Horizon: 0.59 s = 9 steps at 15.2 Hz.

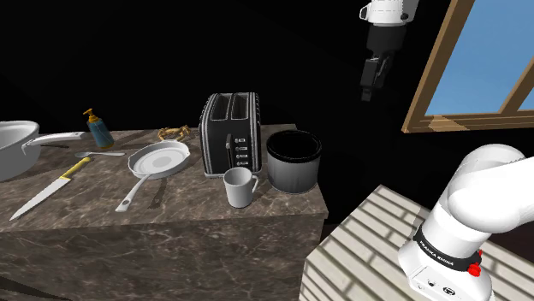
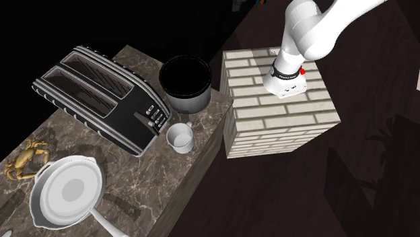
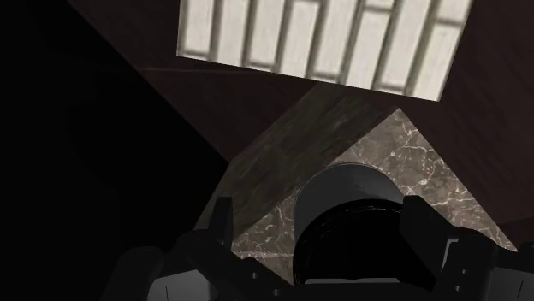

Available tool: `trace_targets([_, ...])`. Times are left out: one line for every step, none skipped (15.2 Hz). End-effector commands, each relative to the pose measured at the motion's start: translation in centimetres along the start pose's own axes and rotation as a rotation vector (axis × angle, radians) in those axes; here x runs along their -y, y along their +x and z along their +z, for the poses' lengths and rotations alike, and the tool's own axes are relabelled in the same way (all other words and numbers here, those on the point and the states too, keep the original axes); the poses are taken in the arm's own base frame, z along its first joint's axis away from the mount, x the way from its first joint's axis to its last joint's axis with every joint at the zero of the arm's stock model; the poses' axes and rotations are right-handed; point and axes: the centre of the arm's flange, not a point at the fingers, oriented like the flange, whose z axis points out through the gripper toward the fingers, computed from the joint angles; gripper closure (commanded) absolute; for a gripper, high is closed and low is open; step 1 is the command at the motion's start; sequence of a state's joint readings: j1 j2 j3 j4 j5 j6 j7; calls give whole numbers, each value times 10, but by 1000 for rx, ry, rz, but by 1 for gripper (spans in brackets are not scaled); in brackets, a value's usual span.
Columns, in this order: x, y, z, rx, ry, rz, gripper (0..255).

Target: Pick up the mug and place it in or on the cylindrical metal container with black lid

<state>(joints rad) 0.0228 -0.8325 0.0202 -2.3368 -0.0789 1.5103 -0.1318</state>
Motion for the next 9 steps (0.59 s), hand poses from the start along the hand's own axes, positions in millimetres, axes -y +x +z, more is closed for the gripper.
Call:
trace_targets([0,0,0,0,0,0,0])
trace_targets([10,7,5,0,1,3,0])
trace_targets([20,13,11,0,2,5,0])
trace_targets([30,20,16,0,3,8,0])
trace_targets([40,27,22,1,3,11,0])
trace_targets([49,33,27,1,4,14,0])
trace_targets([59,40,33,1,5,16,0])
trace_targets([69,47,38,1,6,19,0])
trace_targets([79,54,43,1,7,22,0])
